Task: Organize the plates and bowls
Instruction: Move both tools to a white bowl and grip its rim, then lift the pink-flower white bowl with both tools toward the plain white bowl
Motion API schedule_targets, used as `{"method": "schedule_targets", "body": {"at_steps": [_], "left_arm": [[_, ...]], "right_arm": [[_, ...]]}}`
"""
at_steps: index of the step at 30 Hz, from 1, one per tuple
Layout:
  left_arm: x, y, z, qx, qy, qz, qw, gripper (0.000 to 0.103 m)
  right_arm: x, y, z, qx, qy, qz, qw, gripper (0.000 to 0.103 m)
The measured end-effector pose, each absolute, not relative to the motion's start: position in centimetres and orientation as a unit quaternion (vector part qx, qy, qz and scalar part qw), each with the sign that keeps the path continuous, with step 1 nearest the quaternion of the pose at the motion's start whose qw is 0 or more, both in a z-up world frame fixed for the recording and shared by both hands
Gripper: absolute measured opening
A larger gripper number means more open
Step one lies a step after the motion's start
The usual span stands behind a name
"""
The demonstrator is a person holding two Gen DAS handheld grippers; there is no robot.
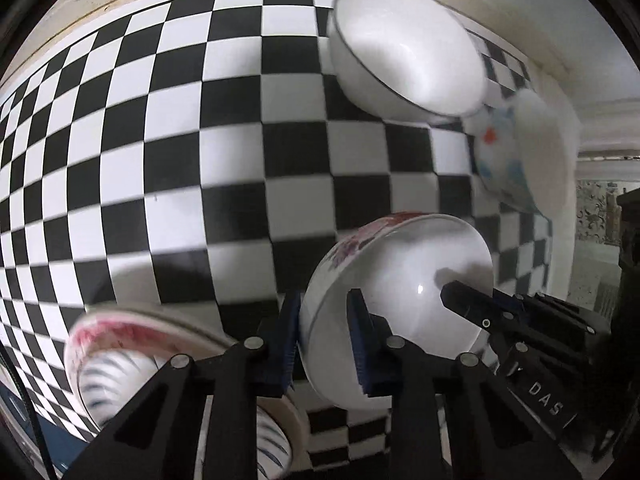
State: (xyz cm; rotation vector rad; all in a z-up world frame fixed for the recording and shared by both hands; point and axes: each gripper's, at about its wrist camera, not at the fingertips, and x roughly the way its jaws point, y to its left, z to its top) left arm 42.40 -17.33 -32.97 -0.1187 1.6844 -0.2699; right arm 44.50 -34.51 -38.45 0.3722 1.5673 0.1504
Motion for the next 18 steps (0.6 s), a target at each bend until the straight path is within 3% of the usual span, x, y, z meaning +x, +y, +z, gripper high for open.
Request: {"method": "schedule_targets", "body": {"at_steps": [8, 18], "left_arm": [[37.4, -19.9, -30.7, -0.046, 0.744, -0.152, 0.649, 0.021], [33.9, -24.4, -32.3, -0.005, 0.75, -0.175, 0.638, 0.021]], "right_arm": [[38.1, -36.7, -35.6, 0.166, 0.706, 0.084, 0.684, 0.01], [31.9, -39.6, -36.2, 0.197, 0.714, 0.059, 0.67, 0.01]]}}
